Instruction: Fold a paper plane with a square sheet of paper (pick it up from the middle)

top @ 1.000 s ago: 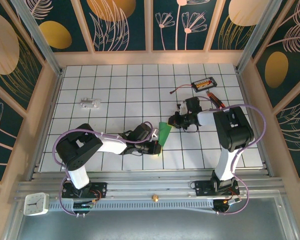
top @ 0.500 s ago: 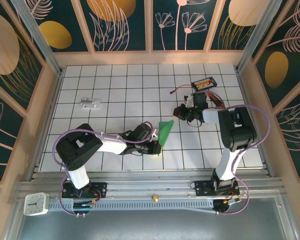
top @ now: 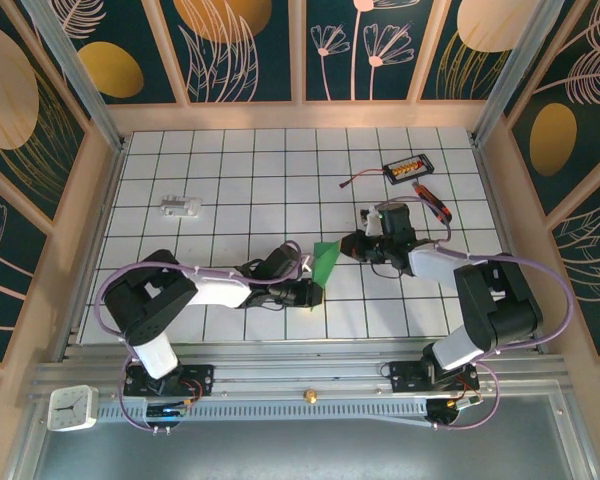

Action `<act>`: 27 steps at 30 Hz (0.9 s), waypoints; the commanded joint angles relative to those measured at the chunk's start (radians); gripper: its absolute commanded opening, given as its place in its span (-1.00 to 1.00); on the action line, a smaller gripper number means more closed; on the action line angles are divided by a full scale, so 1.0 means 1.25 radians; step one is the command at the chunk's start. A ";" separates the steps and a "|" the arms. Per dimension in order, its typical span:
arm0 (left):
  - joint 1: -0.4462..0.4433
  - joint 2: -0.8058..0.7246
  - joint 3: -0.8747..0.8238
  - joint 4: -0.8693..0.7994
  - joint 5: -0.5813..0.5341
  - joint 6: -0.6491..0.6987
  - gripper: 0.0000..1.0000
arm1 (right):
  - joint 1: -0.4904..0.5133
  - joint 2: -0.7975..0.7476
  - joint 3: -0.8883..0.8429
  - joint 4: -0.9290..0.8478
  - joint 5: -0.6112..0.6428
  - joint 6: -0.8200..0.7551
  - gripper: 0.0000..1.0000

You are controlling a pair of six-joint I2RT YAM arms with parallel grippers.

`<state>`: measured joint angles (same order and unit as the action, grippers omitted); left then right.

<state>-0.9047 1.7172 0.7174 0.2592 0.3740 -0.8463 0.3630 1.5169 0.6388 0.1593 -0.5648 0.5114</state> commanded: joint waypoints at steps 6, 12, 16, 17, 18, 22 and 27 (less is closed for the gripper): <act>0.053 -0.194 -0.108 0.064 -0.104 -0.079 -0.14 | 0.079 -0.084 -0.041 -0.041 0.144 0.023 -0.88; 0.108 -0.186 -0.109 0.044 -0.099 -0.077 -0.15 | 0.184 -0.051 -0.007 -0.055 0.286 0.064 -0.61; 0.109 -0.112 -0.071 0.058 -0.042 -0.072 -0.35 | 0.257 -0.039 0.047 -0.145 0.455 0.074 -0.46; 0.108 -0.103 -0.065 0.065 -0.030 -0.071 -0.45 | 0.267 -0.043 0.046 -0.147 0.462 0.071 -0.49; 0.108 -0.094 -0.065 0.080 -0.011 -0.075 -0.58 | 0.271 -0.050 0.041 -0.137 0.462 0.066 -0.55; 0.086 -0.088 -0.083 0.173 0.042 -0.110 -0.94 | 0.239 -0.042 0.032 -0.073 0.346 0.016 -0.78; 0.047 -0.025 -0.056 0.244 0.082 -0.142 -1.00 | 0.171 0.021 0.029 0.001 0.174 0.003 -0.94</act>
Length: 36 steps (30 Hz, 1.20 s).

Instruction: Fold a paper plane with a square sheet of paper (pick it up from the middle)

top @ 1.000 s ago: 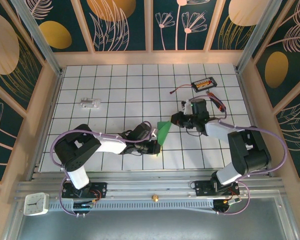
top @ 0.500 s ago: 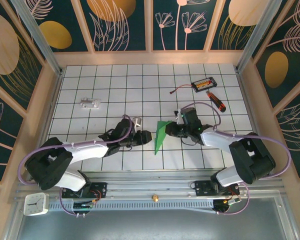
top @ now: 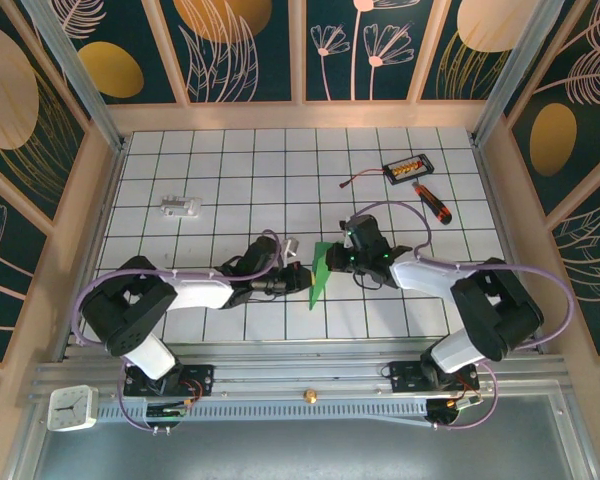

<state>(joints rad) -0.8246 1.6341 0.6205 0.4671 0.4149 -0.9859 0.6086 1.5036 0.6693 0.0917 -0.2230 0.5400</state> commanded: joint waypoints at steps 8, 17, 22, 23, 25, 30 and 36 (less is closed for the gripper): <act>-0.019 0.151 0.081 0.070 0.057 -0.031 -1.00 | -0.074 0.124 -0.007 0.113 -0.160 -0.018 -1.00; -0.010 0.169 0.015 0.079 0.053 -0.049 -1.00 | -0.075 0.169 -0.021 0.058 -0.118 -0.019 -1.00; -0.010 0.170 -0.004 0.048 0.074 -0.036 -1.00 | -0.077 0.180 -0.018 0.021 -0.100 -0.023 -1.00; -0.010 0.169 -0.005 0.035 0.079 -0.028 -1.00 | -0.077 0.180 -0.018 0.017 -0.099 -0.024 -1.00; -0.017 0.161 -0.004 -0.014 0.084 0.008 -1.00 | -0.076 0.181 -0.016 0.007 -0.095 -0.023 -1.00; -0.031 0.139 -0.024 -0.069 0.099 0.041 -1.00 | -0.076 0.190 -0.010 -0.010 -0.088 -0.025 -1.00; -0.044 0.128 -0.034 -0.115 0.115 0.073 -1.00 | -0.078 0.199 -0.002 -0.033 -0.081 -0.028 -1.00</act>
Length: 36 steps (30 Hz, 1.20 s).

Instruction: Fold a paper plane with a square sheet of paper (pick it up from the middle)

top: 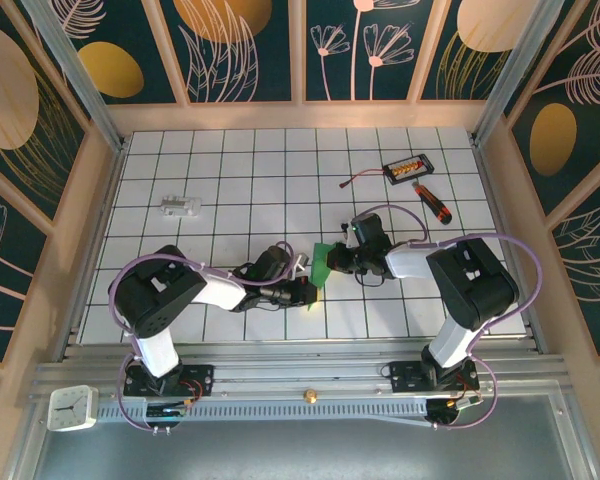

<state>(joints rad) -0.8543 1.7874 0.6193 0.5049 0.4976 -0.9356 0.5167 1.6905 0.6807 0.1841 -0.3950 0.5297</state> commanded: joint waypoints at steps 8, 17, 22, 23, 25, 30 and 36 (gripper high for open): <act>-0.031 -0.028 -0.064 -0.195 0.056 0.056 -1.00 | -0.005 0.053 0.000 -0.129 0.068 -0.026 -1.00; -0.040 -0.053 -0.075 -0.269 0.055 0.091 -1.00 | -0.005 0.060 0.008 -0.139 0.074 -0.031 -1.00; -0.038 -0.160 -0.059 -0.276 0.047 0.102 -1.00 | -0.005 0.060 0.010 -0.140 0.071 -0.038 -1.00; -0.034 -0.181 -0.056 -0.261 0.044 0.099 -1.00 | -0.005 0.057 0.010 -0.138 0.068 -0.041 -1.00; -0.012 -0.224 -0.067 -0.201 0.032 0.070 -1.00 | -0.003 0.046 0.013 -0.130 0.051 -0.049 -1.00; 0.078 -0.271 -0.126 -0.041 -0.044 -0.039 -0.74 | -0.003 -0.032 0.019 -0.092 -0.022 -0.071 -1.00; 0.087 -0.167 0.007 -0.172 -0.105 0.038 -0.36 | 0.027 -0.161 -0.013 -0.115 0.065 -0.041 -0.78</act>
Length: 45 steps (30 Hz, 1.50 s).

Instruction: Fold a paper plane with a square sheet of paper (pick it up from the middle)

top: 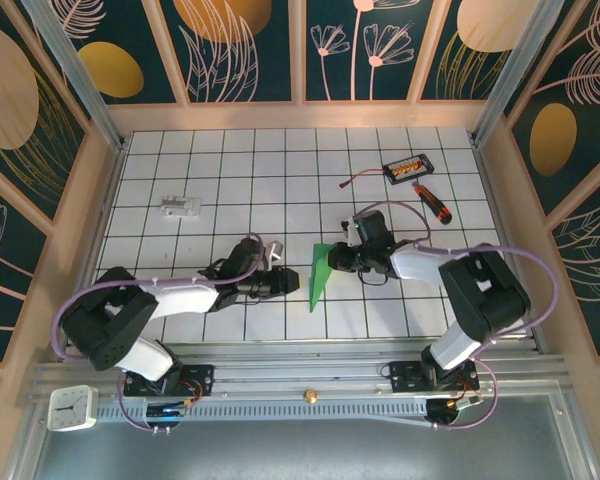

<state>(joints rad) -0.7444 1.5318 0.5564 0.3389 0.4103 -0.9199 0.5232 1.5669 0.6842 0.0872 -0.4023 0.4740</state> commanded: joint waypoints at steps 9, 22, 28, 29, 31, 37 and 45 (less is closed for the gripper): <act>0.007 0.029 0.095 -0.126 -0.177 0.106 -0.20 | 0.232 -0.022 0.088 -0.216 0.487 0.172 -0.09; 0.019 0.027 0.037 -0.065 -0.143 0.092 -0.17 | 0.309 0.130 0.228 -0.353 0.659 0.219 0.15; 0.019 0.023 0.038 -0.065 -0.136 0.098 -0.17 | 0.310 0.140 0.246 -0.375 0.668 0.218 0.08; 0.019 0.024 0.040 -0.065 -0.136 0.098 -0.17 | 0.312 0.138 0.248 -0.381 0.671 0.220 0.05; 0.019 0.026 0.042 -0.065 -0.131 0.098 -0.17 | 0.312 0.132 0.247 -0.389 0.675 0.222 -0.02; 0.019 0.031 0.046 -0.059 -0.124 0.097 -0.17 | 0.312 0.110 0.237 -0.413 0.688 0.243 -0.47; 0.019 0.015 0.046 -0.066 -0.130 0.096 -0.16 | 0.310 0.049 0.240 -0.433 0.721 0.249 -1.00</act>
<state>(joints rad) -0.7254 1.5703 0.6128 0.2352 0.2489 -0.8116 0.9051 1.6978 0.9680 -0.4175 0.4389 0.7673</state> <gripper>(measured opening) 0.418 0.058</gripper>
